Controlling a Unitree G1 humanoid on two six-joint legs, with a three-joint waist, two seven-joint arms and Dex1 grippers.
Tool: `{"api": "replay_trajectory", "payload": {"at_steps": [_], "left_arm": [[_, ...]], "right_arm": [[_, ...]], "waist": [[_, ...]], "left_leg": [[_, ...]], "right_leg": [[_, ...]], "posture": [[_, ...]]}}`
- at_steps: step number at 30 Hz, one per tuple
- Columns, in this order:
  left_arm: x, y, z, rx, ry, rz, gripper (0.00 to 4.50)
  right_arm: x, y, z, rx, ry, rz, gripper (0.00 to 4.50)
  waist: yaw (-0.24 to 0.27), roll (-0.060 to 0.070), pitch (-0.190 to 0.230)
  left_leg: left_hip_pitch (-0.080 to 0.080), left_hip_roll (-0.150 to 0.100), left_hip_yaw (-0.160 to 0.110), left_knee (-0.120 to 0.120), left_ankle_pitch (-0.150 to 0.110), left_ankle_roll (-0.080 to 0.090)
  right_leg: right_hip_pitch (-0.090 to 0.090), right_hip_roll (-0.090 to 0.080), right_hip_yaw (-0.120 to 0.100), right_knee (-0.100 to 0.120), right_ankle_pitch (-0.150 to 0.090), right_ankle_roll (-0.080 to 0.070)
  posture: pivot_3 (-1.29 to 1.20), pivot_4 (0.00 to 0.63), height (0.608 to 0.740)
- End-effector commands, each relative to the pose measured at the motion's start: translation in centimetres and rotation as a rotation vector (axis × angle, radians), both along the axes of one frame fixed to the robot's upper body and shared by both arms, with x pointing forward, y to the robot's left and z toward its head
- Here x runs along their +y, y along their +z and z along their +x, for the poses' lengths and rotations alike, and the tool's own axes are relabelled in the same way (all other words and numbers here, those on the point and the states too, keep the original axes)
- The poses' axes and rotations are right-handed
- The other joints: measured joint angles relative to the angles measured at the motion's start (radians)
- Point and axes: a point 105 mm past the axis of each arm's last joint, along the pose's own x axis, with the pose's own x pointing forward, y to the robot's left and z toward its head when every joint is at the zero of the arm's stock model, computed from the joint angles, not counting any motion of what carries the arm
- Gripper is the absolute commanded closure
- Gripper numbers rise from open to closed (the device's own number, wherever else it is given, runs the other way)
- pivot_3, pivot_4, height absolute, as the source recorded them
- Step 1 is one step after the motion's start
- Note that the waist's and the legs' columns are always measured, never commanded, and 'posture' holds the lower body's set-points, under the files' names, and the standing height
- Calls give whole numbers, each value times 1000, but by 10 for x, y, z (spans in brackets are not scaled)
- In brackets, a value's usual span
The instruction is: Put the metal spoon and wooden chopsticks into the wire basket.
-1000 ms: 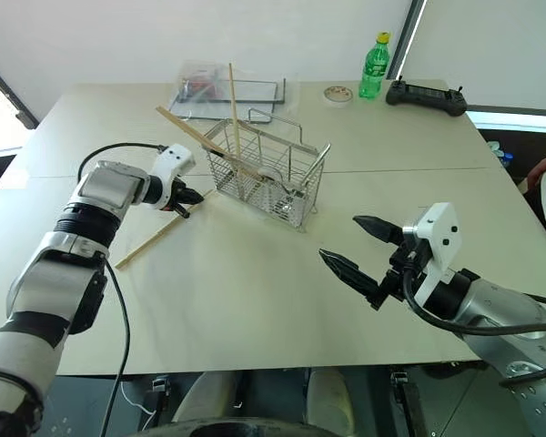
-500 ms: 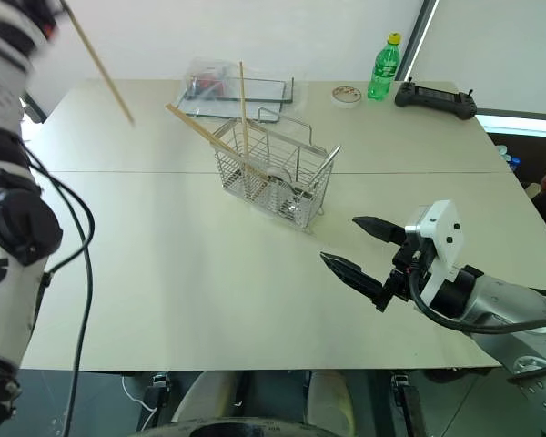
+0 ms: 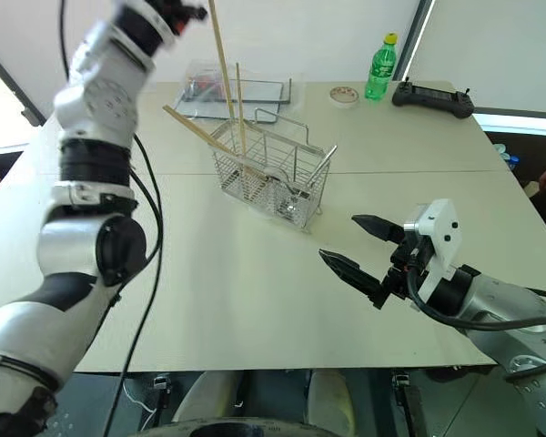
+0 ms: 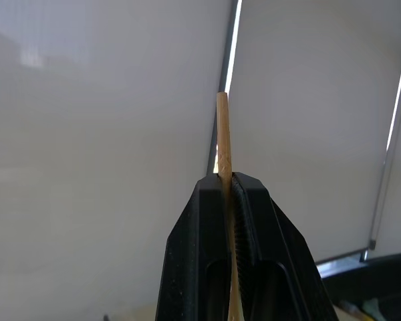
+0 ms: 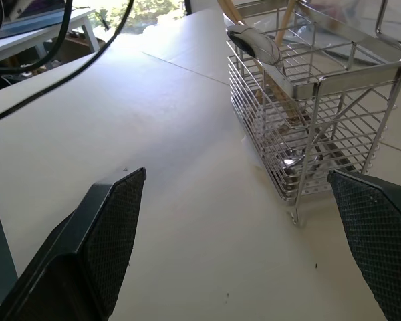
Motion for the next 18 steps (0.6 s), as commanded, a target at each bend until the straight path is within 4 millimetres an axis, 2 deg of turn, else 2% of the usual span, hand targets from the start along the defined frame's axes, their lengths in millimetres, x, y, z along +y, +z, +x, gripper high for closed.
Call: {"api": "replay_trajectory", "payload": {"at_steps": [1, 8, 11, 13, 17, 18], "left_arm": [[-3, 17, -11, -96, 11, 29, 4426], [-7, -3, -8, -47, -5, 20, 4426], [-5, -8, -8, -22, -26, -14, 3400], [-4, -10, -8, -3, -25, -31, 2474], [-1, -9, -10, 8, -22, -55, 253], [0, -8, -11, 12, -21, -62, 62]], "right_arm": [[2, 12, -4, -62, -1, 5, 0], [4, 12, -4, -70, -14, 7, 0], [6, 13, -1, -82, -13, 12, 0], [6, 12, 0, -85, -14, 13, 0], [7, 12, 1, -88, -13, 19, 0], [7, 11, 1, -89, -12, 21, 0]], "waist": [[-7, 0, 0], [-8, 0, 0], [-9, 0, 0], [-9, 0, 0], [-9, 0, 0], [-9, 0, 0]], "left_leg": [[0, 0, 0, 0, 0, 0], [0, -2, -1, 1, 0, 0], [0, -2, -1, 1, 0, 0], [0, -2, -1, 1, 0, 0], [0, -2, -1, 1, 0, 0], [0, -2, -1, 1, 0, 0]], "right_leg": [[0, 0, 0, 0, 0, 0], [2, -2, 0, -1, 0, 0], [1, -2, 0, -1, 0, 0], [1, -2, 0, -1, 0, 0], [1, -2, 0, -1, 0, 0], [1, -2, 0, -1, 0, 0]], "posture": [[0, 150, 725], [0, 150, 725], [0, 150, 725], [0, 150, 725], [0, 150, 725], [0, 150, 725]]}}
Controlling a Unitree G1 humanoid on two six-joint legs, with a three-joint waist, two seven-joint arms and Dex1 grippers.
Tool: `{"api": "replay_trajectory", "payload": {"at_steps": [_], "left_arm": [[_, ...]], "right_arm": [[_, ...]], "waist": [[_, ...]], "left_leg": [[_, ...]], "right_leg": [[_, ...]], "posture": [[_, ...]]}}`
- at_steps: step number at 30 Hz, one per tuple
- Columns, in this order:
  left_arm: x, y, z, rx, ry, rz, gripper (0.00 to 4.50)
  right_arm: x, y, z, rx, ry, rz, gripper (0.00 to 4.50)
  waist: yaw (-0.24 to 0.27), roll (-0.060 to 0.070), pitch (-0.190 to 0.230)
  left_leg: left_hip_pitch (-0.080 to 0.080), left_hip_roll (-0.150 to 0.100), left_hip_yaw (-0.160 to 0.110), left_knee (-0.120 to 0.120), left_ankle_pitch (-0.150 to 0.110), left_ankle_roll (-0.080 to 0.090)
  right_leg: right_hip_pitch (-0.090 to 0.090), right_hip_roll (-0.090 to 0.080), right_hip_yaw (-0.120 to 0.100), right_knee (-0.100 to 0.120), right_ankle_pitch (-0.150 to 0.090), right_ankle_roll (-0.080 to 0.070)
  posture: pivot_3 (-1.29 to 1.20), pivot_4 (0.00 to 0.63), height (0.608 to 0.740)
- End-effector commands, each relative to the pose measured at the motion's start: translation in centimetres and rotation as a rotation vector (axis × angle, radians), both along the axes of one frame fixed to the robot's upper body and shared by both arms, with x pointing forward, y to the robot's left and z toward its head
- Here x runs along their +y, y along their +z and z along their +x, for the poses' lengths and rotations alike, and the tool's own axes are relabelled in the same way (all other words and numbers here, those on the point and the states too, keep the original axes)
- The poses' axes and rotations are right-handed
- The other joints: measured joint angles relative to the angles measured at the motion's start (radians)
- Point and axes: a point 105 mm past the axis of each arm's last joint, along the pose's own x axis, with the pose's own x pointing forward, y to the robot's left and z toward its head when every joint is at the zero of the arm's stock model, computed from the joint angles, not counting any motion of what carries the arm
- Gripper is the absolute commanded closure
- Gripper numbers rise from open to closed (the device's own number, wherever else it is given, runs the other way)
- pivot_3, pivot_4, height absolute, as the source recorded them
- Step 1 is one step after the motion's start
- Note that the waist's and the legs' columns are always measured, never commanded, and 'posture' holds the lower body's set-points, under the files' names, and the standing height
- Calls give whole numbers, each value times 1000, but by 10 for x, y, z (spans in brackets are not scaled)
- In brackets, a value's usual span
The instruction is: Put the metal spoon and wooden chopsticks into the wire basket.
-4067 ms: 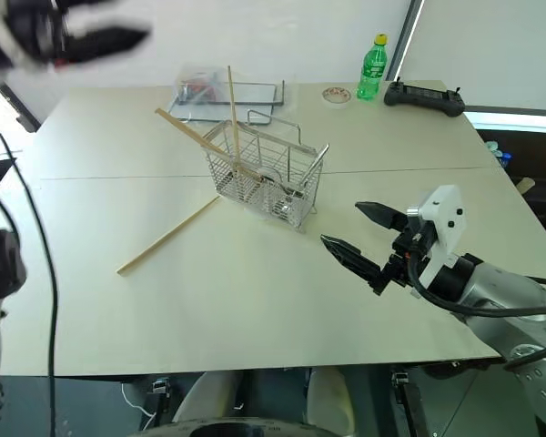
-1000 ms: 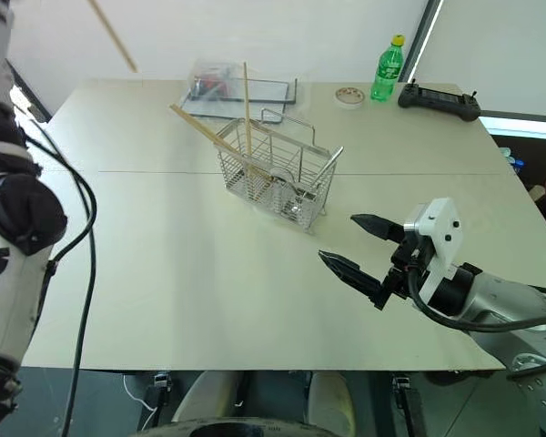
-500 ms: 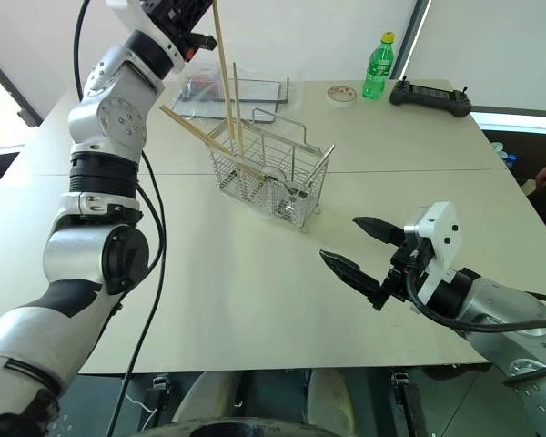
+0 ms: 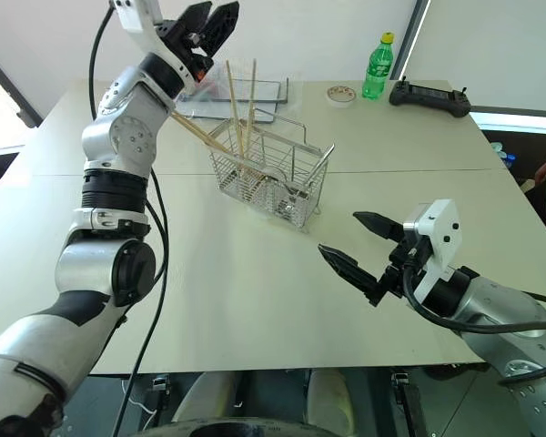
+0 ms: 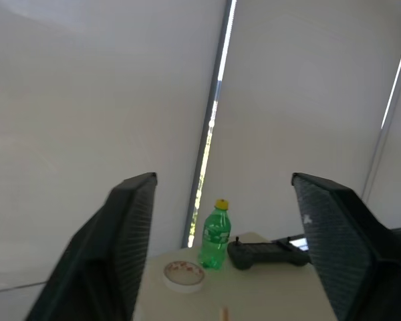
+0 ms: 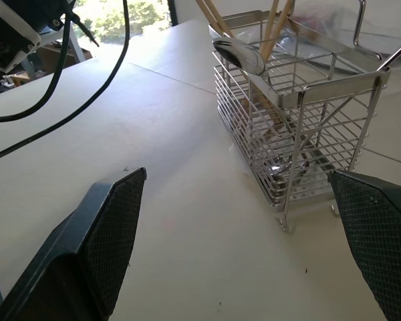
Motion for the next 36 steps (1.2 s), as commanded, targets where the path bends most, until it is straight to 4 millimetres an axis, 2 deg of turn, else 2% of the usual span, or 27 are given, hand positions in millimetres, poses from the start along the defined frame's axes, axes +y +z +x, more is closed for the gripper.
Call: {"api": "replay_trajectory", "payload": {"at_steps": [1, 8, 12, 18, 21, 24, 29, 33, 36], "left_arm": [[7, 16, -8, -33, 2, -51, 62], [8, 24, -14, -35, 0, -72, 62], [16, 46, -25, -92, 19, -66, 62], [55, 90, -46, -100, -6, -7, 62], [73, 98, -69, -143, -62, 157, 62], [95, 82, -96, -159, -128, 402, 62], [126, 27, -128, -15, -192, 785, 62], [136, -12, -157, 112, -301, 944, 62], [137, -29, -165, 172, -335, 983, 62]], "right_arm": [[4, 8, -1, -49, 18, 11, 0], [7, 9, 3, -56, 36, 9, 0], [6, 10, 5, -60, 42, 3, 0], [4, 13, 10, -68, 63, -8, 0], [3, 14, 11, -70, 80, -21, 0], [1, 16, 12, -72, 98, -39, 0], [-7, 23, 15, -83, 127, -79, 0], [-12, 29, 16, -89, 147, -108, 0], [-14, 31, 18, -87, 153, -123, 0]], "waist": [[0, 0, 0], [0, 0, 0], [0, 0, 0], [-7, 0, 0], [-16, 2, 0], [-25, 2, 0], [-25, 3, 1], [-20, 3, 1], [-10, 3, 1]], "left_leg": [[0, 0, 0, 0, 0, 0], [0, 0, 0, 0, 0, 0], [0, 0, 0, 0, 0, 0], [0, 0, 0, -1, 0, 0], [1, 0, 0, -2, 0, 0], [1, 0, 0, -3, 0, 0], [2, 5, 1, -3, 0, 0], [1, 6, -1, -3, 0, 0], [-1, 6, 0, -3, 0, 0]], "right_leg": [[0, 0, 0, 0, 0, 0], [0, 0, 0, 0, 0, 0], [0, 0, 0, 0, 0, 0], [-1, 1, 0, 1, 0, 0], [-1, 1, 0, 1, 0, 0], [-1, 1, 0, 1, 0, 0], [-1, 0, 1, 0, -3, -5], [-1, -1, 0, -1, -5, -9], [-3, -2, 1, -1, -5, -9]], "posture": [[0, 150, 725], [0, 150, 725], [0, 150, 725], [0, 150, 725], [0, 150, 725], [0, 150, 725], [0, 150, 725], [0, 150, 725], [0, 150, 725]]}}
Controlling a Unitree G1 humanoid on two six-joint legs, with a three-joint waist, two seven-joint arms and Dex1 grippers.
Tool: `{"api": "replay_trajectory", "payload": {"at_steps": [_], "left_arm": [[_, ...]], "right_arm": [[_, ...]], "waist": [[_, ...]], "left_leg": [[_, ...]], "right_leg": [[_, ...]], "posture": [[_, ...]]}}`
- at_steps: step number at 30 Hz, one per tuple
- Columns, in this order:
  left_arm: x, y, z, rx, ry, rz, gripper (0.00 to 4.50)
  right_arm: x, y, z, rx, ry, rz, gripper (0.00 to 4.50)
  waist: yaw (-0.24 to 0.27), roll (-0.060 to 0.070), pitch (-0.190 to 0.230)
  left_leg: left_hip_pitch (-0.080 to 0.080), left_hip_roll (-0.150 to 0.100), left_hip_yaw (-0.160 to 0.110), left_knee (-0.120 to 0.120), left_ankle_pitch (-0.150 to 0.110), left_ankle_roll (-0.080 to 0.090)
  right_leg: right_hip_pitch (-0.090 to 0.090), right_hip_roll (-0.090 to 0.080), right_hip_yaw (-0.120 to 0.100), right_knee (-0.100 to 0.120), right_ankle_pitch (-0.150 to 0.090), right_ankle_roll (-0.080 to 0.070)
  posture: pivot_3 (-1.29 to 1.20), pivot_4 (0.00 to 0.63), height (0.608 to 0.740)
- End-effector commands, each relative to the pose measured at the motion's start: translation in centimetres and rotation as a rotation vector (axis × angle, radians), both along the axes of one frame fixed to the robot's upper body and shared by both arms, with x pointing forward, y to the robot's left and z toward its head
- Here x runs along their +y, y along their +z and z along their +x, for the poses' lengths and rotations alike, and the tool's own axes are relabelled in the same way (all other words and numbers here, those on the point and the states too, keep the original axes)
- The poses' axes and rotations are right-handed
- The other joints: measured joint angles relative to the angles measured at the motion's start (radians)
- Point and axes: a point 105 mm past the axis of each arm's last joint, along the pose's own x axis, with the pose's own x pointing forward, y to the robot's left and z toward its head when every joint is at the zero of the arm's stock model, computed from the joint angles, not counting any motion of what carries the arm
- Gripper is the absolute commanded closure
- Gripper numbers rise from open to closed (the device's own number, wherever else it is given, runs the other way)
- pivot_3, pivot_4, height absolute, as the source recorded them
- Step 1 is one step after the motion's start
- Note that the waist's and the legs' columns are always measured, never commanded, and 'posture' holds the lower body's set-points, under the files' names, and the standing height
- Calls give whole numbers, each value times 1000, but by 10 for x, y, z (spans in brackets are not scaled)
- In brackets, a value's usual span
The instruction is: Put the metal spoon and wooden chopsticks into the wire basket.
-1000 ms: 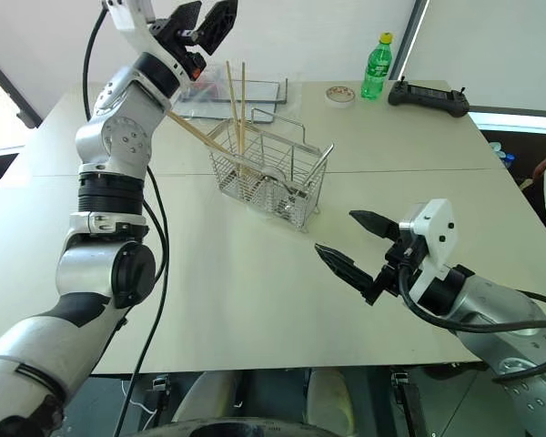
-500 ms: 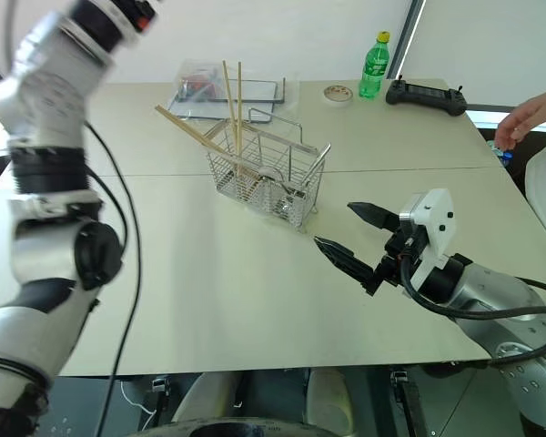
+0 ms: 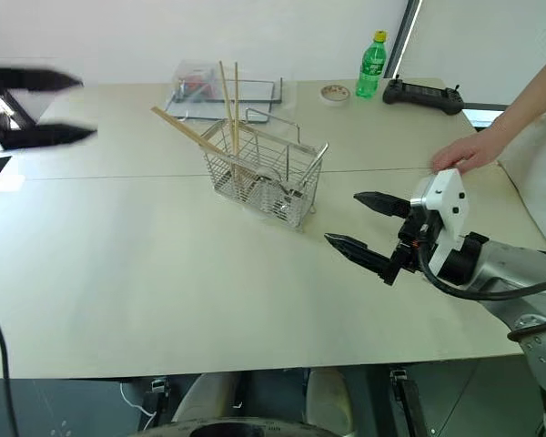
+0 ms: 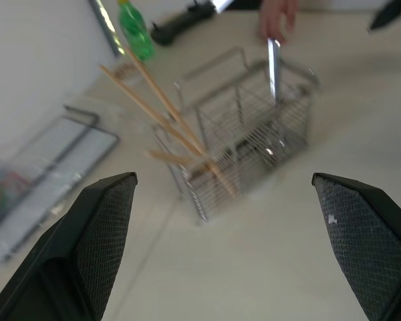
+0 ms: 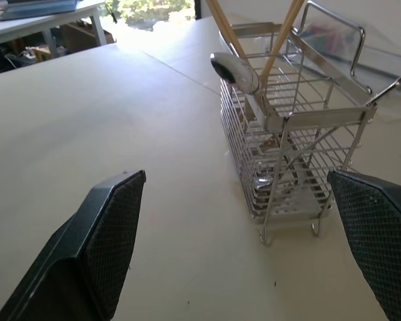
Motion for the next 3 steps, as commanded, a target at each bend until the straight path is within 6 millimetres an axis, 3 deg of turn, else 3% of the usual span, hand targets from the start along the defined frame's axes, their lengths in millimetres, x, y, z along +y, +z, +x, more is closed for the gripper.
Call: {"api": "replay_trajectory", "payload": {"at_steps": [1, 3], "left_arm": [[-2, 3, -15, -31, -33, 58, 62], [-2, -7, -13, -23, -28, 84, 62]], "right_arm": [[-3, 11, -1, -40, 11, -14, 0], [-3, 12, 0, -40, 16, -18, 0]], "waist": [[5, 0, 0], [8, 0, 0]], "left_leg": [[-1, 0, 0, 0, 0, 0], [-1, 0, 0, 0, 0, 0]], "right_leg": [[-1, 0, 0, 0, 0, 0], [-1, 0, 0, 0, 0, 0]], "posture": [[0, 150, 725], [0, 150, 725]]}}
